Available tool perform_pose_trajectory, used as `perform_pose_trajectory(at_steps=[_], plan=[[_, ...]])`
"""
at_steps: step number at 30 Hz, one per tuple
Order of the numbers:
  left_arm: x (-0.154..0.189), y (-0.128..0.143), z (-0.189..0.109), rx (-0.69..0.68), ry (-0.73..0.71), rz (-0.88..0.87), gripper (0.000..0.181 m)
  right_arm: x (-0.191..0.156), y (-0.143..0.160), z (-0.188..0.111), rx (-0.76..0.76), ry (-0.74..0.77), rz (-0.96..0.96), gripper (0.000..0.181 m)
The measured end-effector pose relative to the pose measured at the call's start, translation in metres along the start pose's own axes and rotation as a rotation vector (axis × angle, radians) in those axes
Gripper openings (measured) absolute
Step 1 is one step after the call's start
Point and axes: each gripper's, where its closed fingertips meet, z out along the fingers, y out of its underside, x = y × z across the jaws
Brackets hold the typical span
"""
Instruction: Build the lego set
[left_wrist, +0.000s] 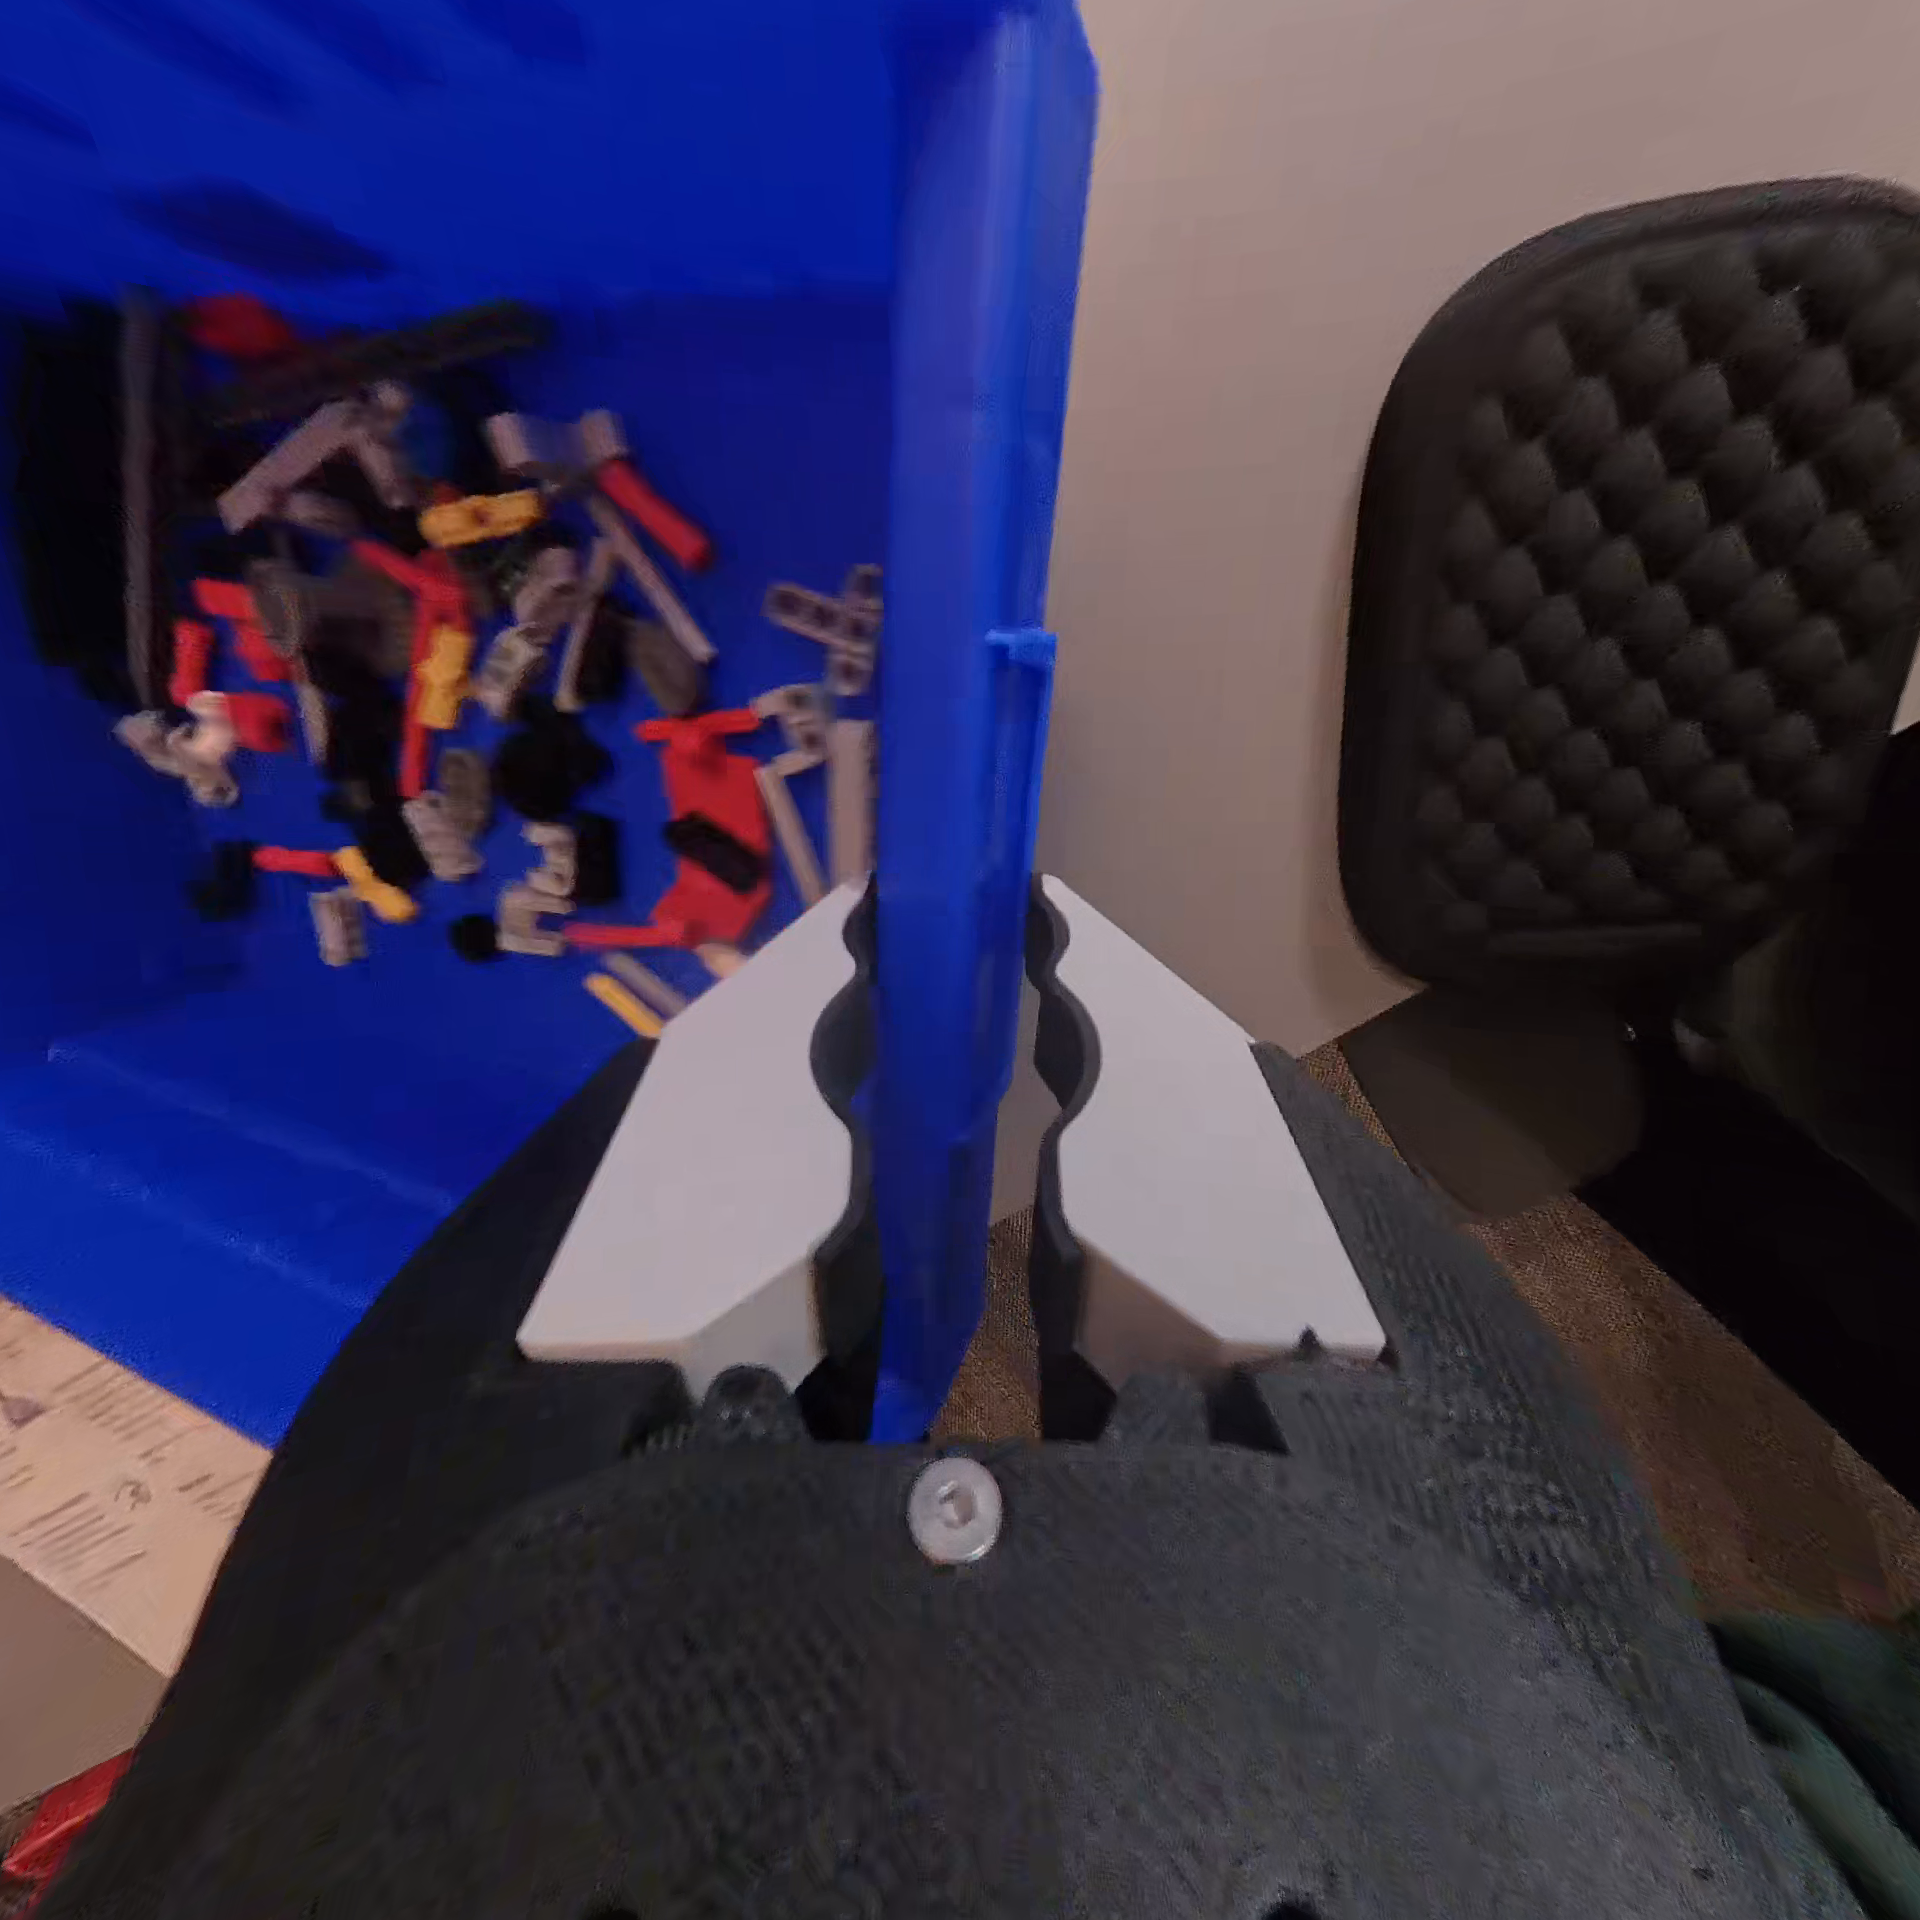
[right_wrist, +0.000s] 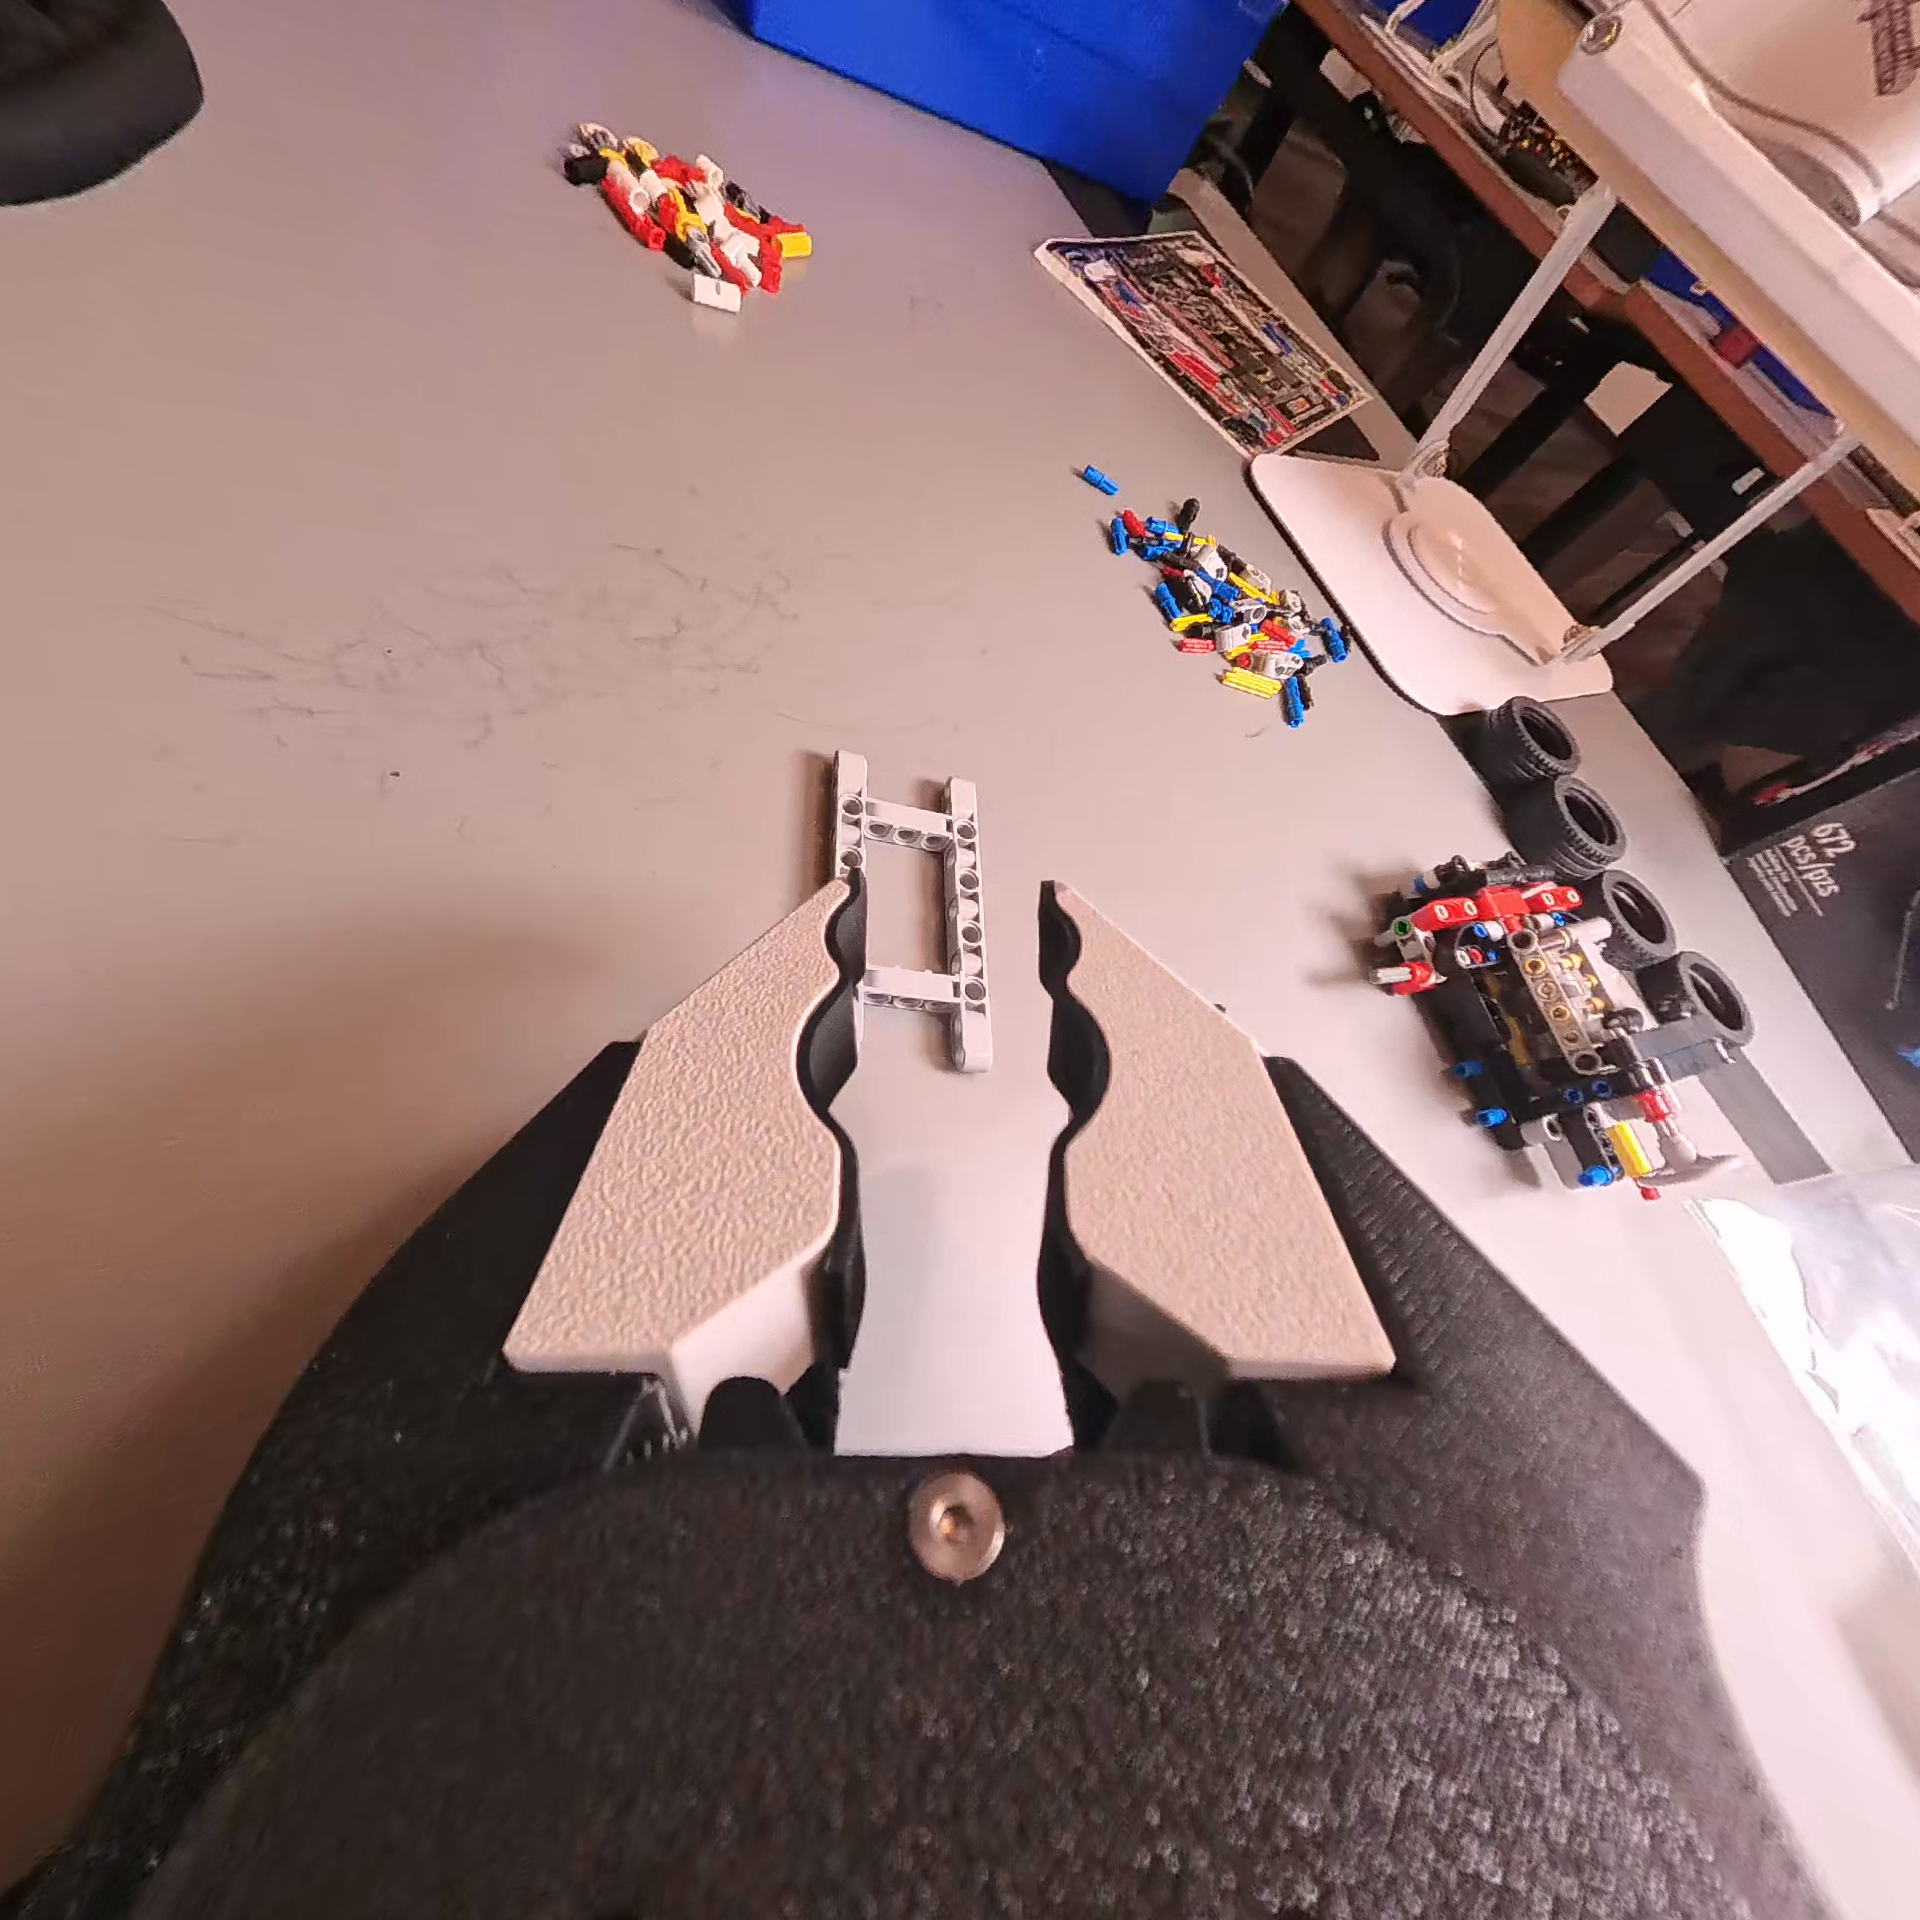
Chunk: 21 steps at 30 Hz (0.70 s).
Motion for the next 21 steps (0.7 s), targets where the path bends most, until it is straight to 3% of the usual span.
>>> perform_pose_trajectory(at_steps=[6, 15, 21], plan=[[0.017, -0.004, 0.018, 0.028, 0.030, 0.027, 0.024, 0.000, 0.001, -0.002, 0.000, 0.006, 0.007, 0.032], [0.006, 0.009, 0.079, 0.000, -0.107, 0.089, 0.023, -0.004, 0.003, 0.002, -0.012, -0.001, 0.003, 0.031], [0.001, 0.004, 0.075, 0.059, -0.161, 0.094, 0.031, -0.004, 0.002, 0.003, 0.000, -0.002, 0.018, 0.031]])
